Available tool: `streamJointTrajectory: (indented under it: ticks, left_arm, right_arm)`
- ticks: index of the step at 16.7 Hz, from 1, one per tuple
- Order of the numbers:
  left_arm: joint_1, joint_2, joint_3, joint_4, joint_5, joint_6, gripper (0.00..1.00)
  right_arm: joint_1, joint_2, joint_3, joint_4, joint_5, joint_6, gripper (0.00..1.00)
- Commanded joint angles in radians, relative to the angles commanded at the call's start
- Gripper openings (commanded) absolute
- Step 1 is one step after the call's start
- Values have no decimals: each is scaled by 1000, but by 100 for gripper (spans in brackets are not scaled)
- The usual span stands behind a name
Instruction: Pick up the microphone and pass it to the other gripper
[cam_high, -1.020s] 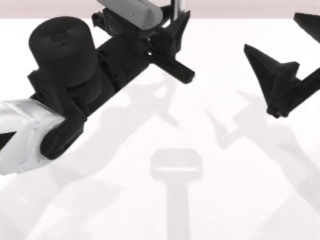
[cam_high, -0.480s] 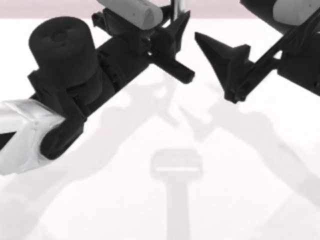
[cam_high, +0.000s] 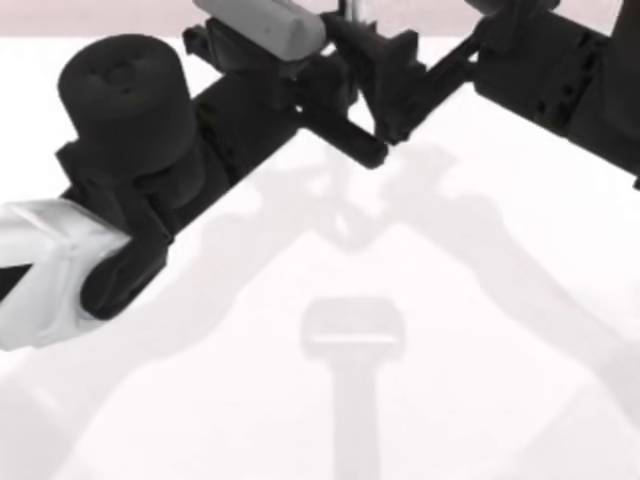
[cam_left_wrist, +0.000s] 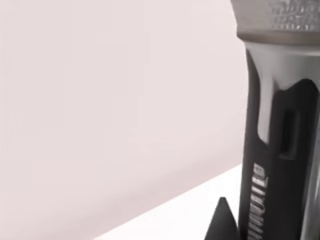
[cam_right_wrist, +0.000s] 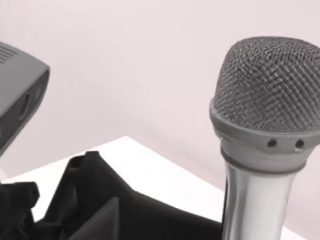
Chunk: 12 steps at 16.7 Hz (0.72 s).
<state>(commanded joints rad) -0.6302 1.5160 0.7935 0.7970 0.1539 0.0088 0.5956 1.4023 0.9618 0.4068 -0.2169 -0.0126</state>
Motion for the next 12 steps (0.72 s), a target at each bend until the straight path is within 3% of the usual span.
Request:
streamJointTrajectory:
  ticks: [4, 9, 12]
  left_arm:
    - [0, 0, 0, 0, 0, 0, 0]
    - [0, 0, 0, 0, 0, 0, 0]
    - [0, 0, 0, 0, 0, 0, 0]
  right_arm:
    - [30, 156, 117, 36, 32, 1, 100]
    - [34, 173, 132, 41, 36, 2, 100]
    - [34, 173, 132, 41, 36, 2, 77]
